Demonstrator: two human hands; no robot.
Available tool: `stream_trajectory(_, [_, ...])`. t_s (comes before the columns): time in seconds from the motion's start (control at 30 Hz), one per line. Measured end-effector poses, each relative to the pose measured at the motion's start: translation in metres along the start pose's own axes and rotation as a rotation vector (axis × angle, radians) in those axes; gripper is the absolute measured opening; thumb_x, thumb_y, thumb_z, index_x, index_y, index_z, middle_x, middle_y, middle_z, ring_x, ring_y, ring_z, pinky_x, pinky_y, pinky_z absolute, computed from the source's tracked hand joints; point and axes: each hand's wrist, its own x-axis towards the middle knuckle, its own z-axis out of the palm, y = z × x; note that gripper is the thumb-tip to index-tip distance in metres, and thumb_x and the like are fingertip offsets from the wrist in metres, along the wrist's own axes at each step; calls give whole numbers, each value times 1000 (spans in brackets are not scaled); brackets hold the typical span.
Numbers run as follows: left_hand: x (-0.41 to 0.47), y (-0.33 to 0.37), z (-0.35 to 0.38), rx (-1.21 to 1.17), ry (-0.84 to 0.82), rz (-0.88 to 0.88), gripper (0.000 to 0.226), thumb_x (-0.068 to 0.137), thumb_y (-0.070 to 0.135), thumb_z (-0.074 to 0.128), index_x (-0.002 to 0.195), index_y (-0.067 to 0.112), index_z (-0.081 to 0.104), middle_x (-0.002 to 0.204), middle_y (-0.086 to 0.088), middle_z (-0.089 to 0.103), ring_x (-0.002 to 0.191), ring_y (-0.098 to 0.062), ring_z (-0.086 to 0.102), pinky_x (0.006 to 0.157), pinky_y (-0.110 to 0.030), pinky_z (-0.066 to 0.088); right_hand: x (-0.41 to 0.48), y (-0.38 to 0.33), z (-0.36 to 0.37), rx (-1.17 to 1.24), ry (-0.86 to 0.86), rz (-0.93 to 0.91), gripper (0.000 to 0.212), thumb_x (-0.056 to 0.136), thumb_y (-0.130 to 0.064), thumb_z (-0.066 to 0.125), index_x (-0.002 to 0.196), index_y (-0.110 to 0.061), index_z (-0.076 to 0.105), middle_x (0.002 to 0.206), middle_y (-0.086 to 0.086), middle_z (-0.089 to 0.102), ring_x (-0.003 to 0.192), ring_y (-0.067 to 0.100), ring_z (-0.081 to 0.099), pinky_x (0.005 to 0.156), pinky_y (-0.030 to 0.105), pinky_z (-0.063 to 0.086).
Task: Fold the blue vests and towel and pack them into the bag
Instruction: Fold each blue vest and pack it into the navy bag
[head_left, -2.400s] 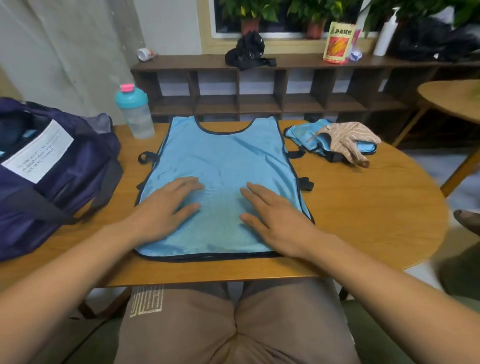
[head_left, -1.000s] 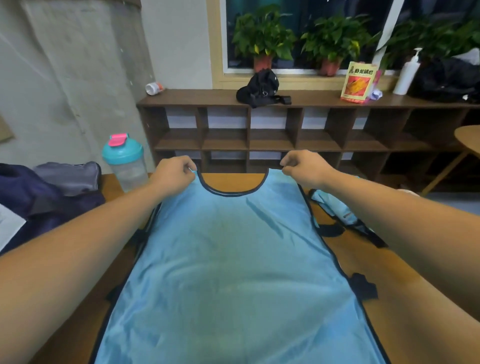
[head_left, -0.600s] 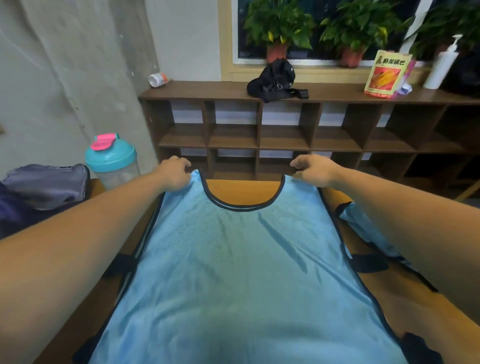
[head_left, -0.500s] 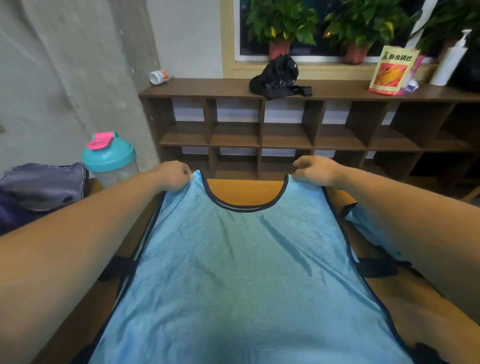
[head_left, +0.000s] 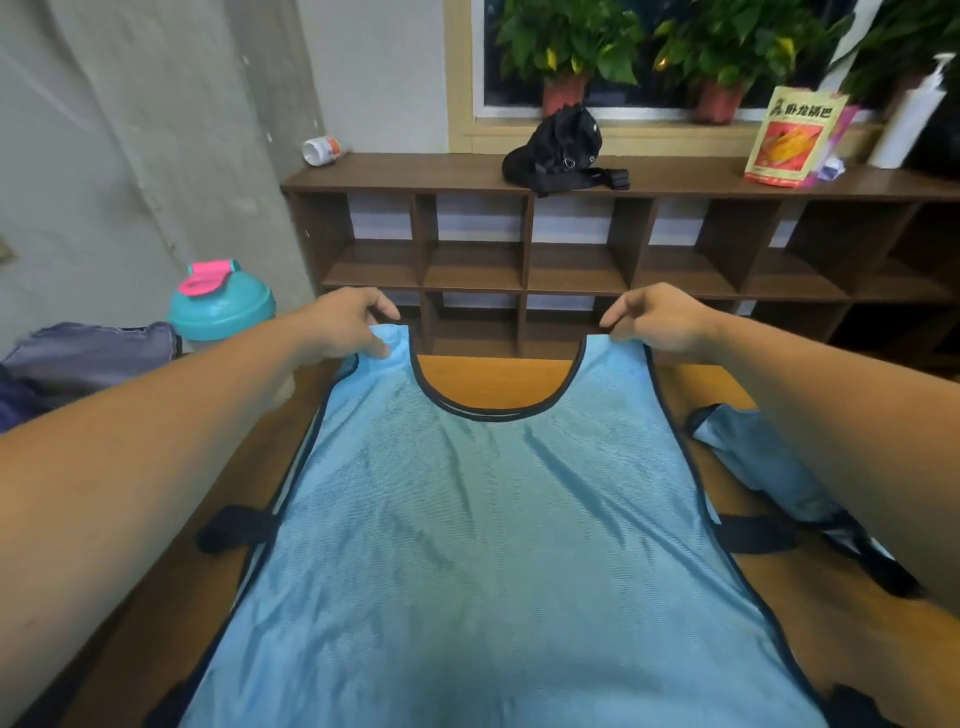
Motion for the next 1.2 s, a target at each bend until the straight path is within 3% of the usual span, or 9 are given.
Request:
stream_trajectory(0.27, [-57,50,-39,-142,-31,34,41,72,31,98,108,31,76,109,1,74,107,-22,69,100,-47,57,-70,-35,-26,3,40,-177,15,103,-8,65,111,-19,72,103,13,72,93,20,68,82,28,54])
stream_trajectory(0.4, [-99,62,-61,-212,-63,79,38,66,40,99,98,29,82,101,1,80,105,-22,74,107,-50,54,-110,-51,-36,-6,90,-283,13,102,-14,69,106,-26,75,99,12,73,95,23,70,93,39,55])
stream_trajectory(0.5, [-140,72,-72,-188,-46,121,32,71,43,95,92,23,83,96,-2,81,103,-24,75,109,-48,53,-146,-64,-42,21,104,-342,14,102,-13,70,106,-26,75,97,8,72,90,15,68,89,32,52])
stream_trajectory(0.63, [-204,85,-77,-169,24,204,24,78,40,91,88,20,82,86,-3,80,87,-17,74,101,-43,55,-203,-78,-44,60,86,-396,12,104,-13,68,109,-23,75,86,-9,68,82,6,62,81,26,50])
stream_trajectory(0.73, [-255,93,-77,-134,48,269,22,83,40,87,88,20,81,83,-2,79,77,-7,69,87,-34,53,-251,-86,-40,42,83,-428,12,104,-16,68,111,-24,74,91,-5,68,84,5,62,79,22,49])
stream_trajectory(0.87, [-315,90,-66,-105,70,360,22,86,44,82,92,23,82,88,2,79,83,-15,71,81,-32,52,-315,-89,-34,4,77,-453,12,103,-23,68,113,-28,73,96,-4,69,89,10,65,80,24,52])
stream_trajectory(1.03, [-373,75,-47,-82,68,391,20,86,46,78,94,29,83,95,12,78,93,-8,71,87,-32,52,-387,-82,-19,12,53,-470,16,105,-22,66,116,-30,73,95,-7,68,92,12,64,81,26,54])
stream_trajectory(1.2, [-419,58,-29,-127,75,482,15,87,37,77,95,27,85,88,14,73,85,-4,69,73,-14,48,-438,-63,-1,11,-4,-493,18,103,-20,66,116,-31,72,94,-11,68,94,12,65,78,19,51])
